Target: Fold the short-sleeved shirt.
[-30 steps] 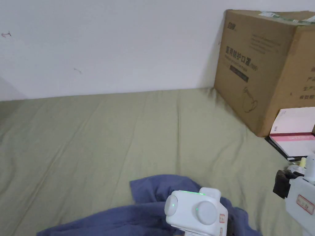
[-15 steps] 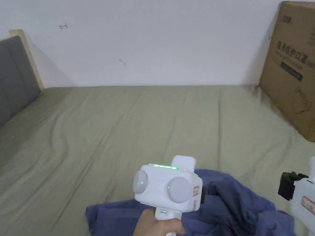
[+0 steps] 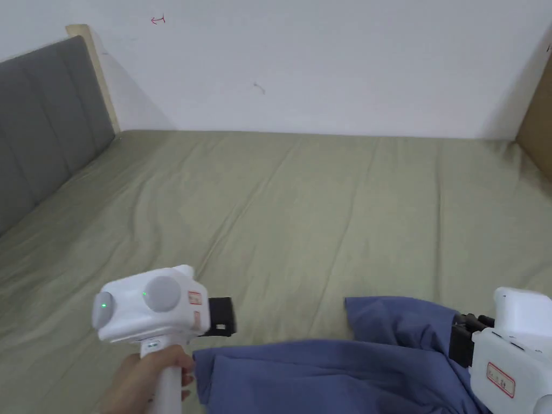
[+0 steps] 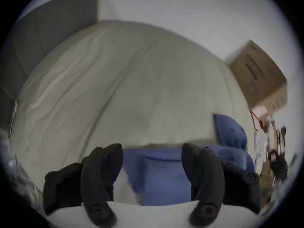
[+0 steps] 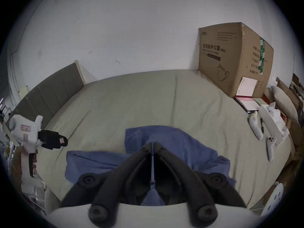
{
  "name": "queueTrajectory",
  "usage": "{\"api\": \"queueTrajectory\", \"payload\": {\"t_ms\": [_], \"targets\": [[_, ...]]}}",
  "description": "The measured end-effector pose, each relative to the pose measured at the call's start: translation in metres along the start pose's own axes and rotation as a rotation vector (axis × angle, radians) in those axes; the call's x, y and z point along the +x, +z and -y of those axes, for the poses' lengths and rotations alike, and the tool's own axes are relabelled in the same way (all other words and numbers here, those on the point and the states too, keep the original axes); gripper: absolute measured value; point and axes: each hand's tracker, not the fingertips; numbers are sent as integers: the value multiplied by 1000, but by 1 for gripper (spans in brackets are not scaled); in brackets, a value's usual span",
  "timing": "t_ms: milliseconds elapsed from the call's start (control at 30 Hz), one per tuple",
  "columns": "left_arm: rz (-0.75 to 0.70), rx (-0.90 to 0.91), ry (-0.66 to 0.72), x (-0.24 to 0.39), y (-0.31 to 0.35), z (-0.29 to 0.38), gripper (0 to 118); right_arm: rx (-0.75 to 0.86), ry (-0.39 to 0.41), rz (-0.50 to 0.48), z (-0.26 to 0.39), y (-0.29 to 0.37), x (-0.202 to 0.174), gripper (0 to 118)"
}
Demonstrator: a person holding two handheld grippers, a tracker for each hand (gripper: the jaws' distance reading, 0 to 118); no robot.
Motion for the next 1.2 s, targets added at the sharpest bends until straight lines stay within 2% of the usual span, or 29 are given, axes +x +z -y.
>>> {"api": "queueTrajectory", "payload": {"t_ms": [33,100,167,233,267,333,367,433,467,533,667,733,833,867,933,967,1033,1133,1200], "targets": [[-67,-44,66,-8,-11,-6,78,-6,-3,-3,1,-4,2,3],[-133,-92,88,-20,-31,-9,78,-26,-12,1,4,-12,7,3],[-131,-133,60,-19,-46,-6,78,-51,-15,9,7,-19,12,3],[-66,-164,40,-15,-59,1,78,-71,-20,22,12,-27,17,3],[-97,-154,-1,-10,-60,8,70,-81,-25,27,14,-30,19,3],[-191,-92,-113,2,-60,14,66,-102,-37,30,18,-34,22,3],[-221,-83,-139,5,-57,17,57,-106,-41,30,19,-35,23,3],[-179,-62,-205,13,-48,24,13,-111,-45,32,20,-36,26,3],[-213,-63,-198,17,-49,25,3,-114,-45,35,21,-36,25,3],[-207,-73,-218,16,-52,25,3,-119,-50,38,21,-37,27,3],[-173,-54,-142,15,-32,16,2,-111,-43,34,17,-33,33,3],[-85,-11,-147,18,-13,12,2,-106,-37,33,8,-33,39,3],[-77,87,-207,31,19,3,2,-85,-46,-7,-17,-41,57,4],[-68,116,-218,34,28,0,2,-93,-43,-35,-26,-44,61,9],[-22,147,-231,43,43,-4,2,-120,-59,-99,-49,-63,75,71],[-6,162,-230,45,49,-6,2,-157,-53,-102,-59,-76,79,92],[-4,181,-229,49,56,-10,2,-165,-12,-74,-77,-108,87,96],[-36,203,-260,54,58,-13,2,-288,79,-28,-91,-158,92,96],[-43,196,-283,55,56,-14,2,-361,102,3,-89,-185,98,95]]}}
